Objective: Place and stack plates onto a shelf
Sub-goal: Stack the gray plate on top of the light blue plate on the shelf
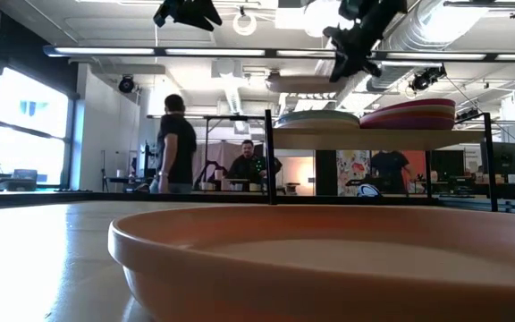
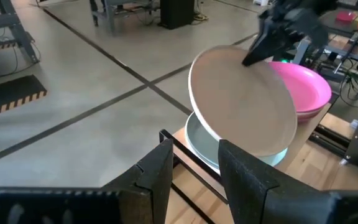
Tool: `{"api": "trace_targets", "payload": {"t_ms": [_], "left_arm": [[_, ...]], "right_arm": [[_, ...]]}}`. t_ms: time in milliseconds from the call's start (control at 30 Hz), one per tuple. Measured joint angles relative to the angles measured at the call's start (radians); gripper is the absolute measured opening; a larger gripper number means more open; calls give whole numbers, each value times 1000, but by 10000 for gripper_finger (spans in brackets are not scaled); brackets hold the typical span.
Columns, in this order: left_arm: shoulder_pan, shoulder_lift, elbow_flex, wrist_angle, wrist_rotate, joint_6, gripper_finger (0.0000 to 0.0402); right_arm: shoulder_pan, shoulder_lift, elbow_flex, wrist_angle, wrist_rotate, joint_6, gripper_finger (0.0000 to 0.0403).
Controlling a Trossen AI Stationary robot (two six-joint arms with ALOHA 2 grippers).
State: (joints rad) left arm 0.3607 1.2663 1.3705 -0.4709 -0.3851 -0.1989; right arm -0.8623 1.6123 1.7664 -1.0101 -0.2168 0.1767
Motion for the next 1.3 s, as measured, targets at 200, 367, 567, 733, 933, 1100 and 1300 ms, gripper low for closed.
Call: {"api": "trace_targets", "payload": {"t_ms": [200, 367, 567, 733, 933, 1100, 1300], "left_arm": [[0, 0, 0, -2, 0, 36, 118], [0, 0, 0, -3, 0, 37, 118], [0, 0, 0, -3, 0, 71, 118], [0, 0, 0, -3, 0, 72, 118], [0, 1, 0, -3, 0, 72, 117], [0, 1, 0, -3, 0, 72, 117], [0, 1, 0, -3, 0, 72, 117]], "right_arm": [[-51, 78, 0, -50, -37, -45, 0], [-54, 122, 0, -73, -45, -54, 0], [-54, 152, 0, -89, -43, -69, 0], [-54, 154, 0, -89, -38, -69, 0], [-54, 154, 0, -91, -35, -73, 0], [-54, 154, 0, -95, -34, -73, 0], [-53, 154, 0, -96, -30, -73, 34]]}}
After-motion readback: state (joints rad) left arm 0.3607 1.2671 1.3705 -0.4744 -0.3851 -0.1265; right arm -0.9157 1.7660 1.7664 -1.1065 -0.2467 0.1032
